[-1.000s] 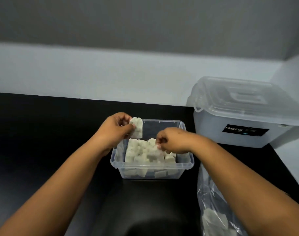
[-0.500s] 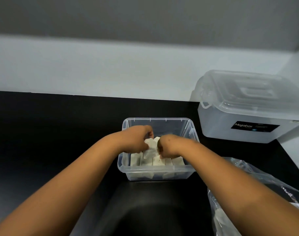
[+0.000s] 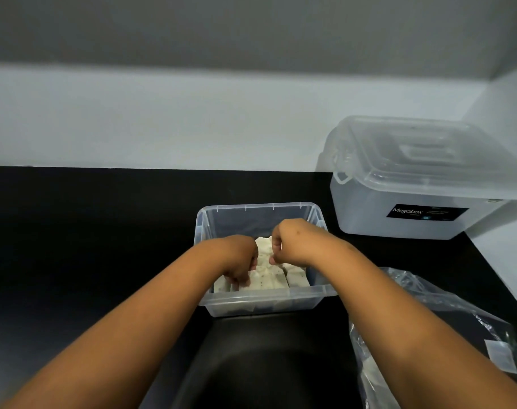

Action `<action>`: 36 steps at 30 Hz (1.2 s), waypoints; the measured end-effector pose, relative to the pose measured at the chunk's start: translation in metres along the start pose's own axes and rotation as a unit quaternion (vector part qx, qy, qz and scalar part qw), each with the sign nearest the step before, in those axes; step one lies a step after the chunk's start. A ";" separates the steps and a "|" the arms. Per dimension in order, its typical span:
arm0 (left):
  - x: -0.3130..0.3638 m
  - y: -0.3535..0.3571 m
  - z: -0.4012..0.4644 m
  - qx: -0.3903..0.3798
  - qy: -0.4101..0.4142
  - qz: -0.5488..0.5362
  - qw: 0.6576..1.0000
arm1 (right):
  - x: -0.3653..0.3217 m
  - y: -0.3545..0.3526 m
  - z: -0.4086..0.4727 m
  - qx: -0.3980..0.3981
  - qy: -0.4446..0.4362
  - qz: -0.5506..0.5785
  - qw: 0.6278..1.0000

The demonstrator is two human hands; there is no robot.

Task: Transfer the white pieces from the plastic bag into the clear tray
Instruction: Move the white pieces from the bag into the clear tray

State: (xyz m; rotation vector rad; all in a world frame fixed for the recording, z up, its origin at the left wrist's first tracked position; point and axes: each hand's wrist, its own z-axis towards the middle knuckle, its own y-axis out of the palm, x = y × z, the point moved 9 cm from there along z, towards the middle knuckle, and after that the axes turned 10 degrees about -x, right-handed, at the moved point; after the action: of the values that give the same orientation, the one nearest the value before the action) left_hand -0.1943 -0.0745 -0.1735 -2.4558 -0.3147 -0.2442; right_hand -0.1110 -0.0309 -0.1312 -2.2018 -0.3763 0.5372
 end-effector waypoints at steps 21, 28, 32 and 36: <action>0.128 -0.049 -0.127 0.377 0.097 -0.145 0.910 | 0.083 -0.031 -0.125 0.134 -0.058 0.093 0.985; 0.212 0.028 -0.083 0.180 0.202 -0.212 0.939 | 0.169 0.015 -0.167 0.081 -0.023 0.187 0.979; 0.222 0.064 -0.061 0.166 0.180 -0.206 0.948 | 0.207 0.052 -0.178 0.042 -0.003 0.210 0.977; 0.203 0.095 -0.043 0.199 0.126 -0.231 0.944 | 0.238 0.079 -0.179 0.033 0.034 0.205 0.978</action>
State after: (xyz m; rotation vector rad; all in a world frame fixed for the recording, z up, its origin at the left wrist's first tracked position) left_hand 0.0223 -0.1405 -0.1436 -1.8983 -0.7490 -0.6237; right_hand 0.1907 -0.0928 -0.1495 -2.2331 0.1368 0.6809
